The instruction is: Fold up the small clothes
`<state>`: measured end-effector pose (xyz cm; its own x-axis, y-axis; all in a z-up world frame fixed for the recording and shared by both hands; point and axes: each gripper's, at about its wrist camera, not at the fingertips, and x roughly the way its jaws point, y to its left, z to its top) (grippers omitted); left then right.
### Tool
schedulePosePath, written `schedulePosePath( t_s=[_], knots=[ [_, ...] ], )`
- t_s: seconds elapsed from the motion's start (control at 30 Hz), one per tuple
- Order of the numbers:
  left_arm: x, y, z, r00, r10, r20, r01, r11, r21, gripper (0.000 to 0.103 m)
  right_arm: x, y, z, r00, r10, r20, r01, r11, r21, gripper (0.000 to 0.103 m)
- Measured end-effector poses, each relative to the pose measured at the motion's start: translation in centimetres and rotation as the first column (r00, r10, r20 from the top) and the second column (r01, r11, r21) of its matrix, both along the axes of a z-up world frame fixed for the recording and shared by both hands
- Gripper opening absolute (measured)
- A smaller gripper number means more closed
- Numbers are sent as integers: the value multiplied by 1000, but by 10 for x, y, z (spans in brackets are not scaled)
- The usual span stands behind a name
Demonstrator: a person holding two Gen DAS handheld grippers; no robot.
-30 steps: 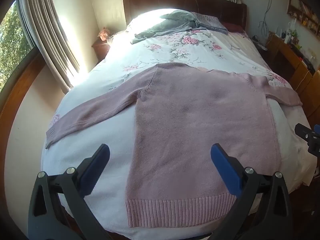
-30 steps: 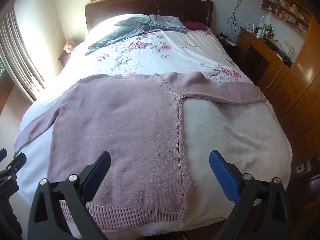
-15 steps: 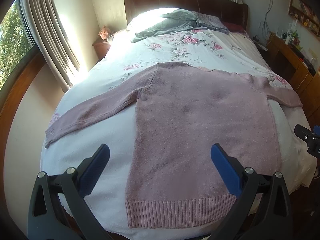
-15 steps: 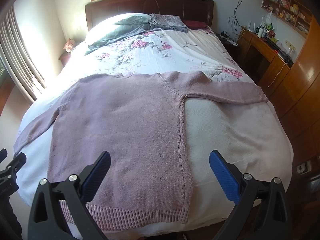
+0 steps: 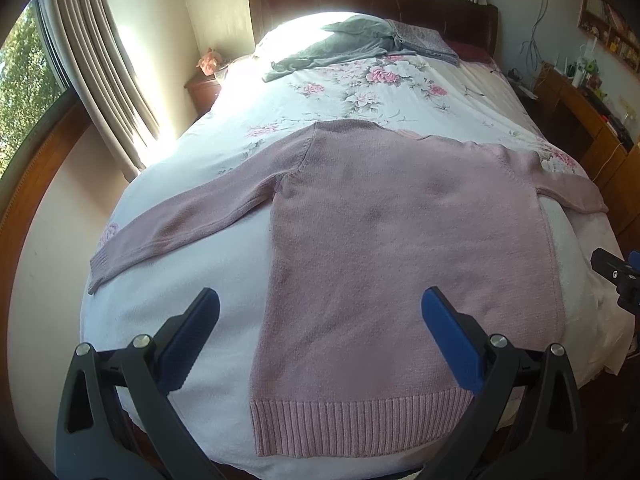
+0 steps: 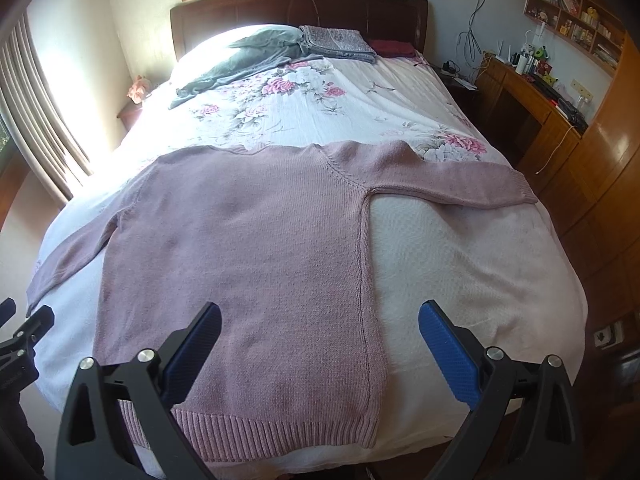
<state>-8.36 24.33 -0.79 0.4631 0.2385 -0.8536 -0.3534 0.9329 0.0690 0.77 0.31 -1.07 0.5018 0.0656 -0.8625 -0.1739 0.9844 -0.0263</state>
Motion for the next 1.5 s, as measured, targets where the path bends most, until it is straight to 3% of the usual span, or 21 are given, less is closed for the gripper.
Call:
schedulePosePath(
  t_s=[1.5],
  knots=[
    [-1,3,-5,1000,6,26,-6,1000,-4,100,3,-2,-2,1000,-1,2,1,1000,6,99]
  ],
)
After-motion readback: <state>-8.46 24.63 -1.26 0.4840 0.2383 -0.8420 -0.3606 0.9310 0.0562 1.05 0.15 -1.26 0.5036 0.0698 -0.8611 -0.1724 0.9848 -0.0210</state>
